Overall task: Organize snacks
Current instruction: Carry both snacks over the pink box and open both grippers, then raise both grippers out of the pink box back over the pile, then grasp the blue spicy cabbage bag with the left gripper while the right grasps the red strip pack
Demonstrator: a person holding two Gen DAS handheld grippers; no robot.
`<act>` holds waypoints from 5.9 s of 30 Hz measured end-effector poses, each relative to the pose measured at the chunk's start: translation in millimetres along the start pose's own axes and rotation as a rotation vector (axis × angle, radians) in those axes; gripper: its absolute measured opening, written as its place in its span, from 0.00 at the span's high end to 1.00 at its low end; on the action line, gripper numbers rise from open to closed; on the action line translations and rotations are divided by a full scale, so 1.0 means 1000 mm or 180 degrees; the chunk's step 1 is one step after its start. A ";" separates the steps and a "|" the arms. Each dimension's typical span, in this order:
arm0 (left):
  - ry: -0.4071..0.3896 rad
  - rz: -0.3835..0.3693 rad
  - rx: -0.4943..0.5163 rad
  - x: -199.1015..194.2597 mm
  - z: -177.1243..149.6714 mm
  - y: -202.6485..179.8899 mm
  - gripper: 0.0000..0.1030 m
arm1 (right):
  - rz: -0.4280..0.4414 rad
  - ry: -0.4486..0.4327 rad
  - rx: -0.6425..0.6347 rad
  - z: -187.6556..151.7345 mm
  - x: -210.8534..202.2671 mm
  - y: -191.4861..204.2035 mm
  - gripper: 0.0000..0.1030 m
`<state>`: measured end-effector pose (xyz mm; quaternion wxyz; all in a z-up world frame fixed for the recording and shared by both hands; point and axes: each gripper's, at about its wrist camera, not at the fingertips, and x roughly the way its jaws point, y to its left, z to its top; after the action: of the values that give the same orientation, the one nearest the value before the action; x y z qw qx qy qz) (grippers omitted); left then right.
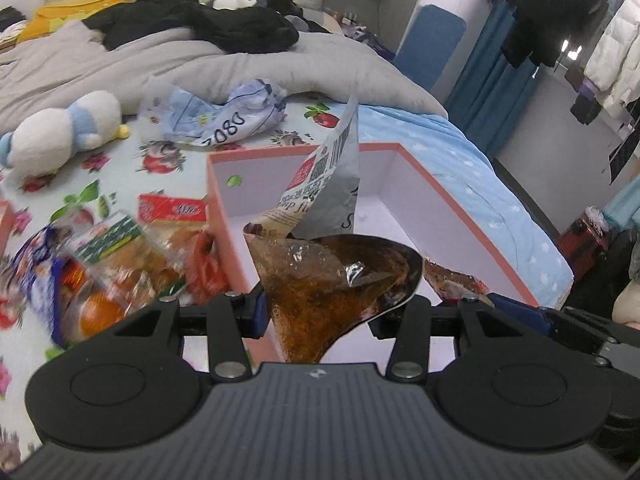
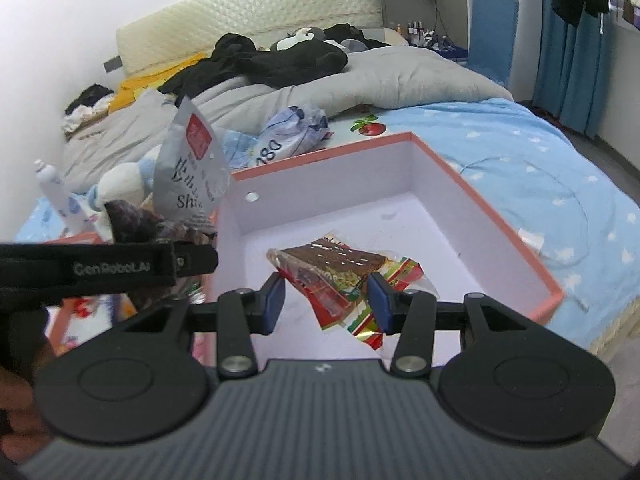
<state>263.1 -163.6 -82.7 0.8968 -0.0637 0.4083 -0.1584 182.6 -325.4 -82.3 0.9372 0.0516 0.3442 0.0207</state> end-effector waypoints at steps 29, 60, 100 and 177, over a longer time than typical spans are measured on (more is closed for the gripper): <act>0.0311 -0.0048 0.0168 0.123 0.042 0.004 0.26 | -0.0104 0.0463 0.0247 0.013 0.104 -0.050 0.43; -0.0344 0.0031 0.0179 -0.121 -0.047 0.012 0.26 | 0.0128 -0.0158 0.0057 -0.032 -0.091 0.027 0.43; -0.0618 0.0711 -0.0629 -0.238 -0.168 0.114 0.24 | 0.1131 0.0060 -0.0464 -0.083 -0.110 0.113 0.35; 0.0500 0.0694 -0.2221 0.062 -0.033 0.349 0.55 | -0.0638 0.0851 -0.2376 -0.022 0.224 0.232 0.73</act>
<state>357.7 144.5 -233.7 0.7986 -0.3093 0.5097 0.0824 338.5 -76.3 -217.2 0.8360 -0.3290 0.4352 0.0594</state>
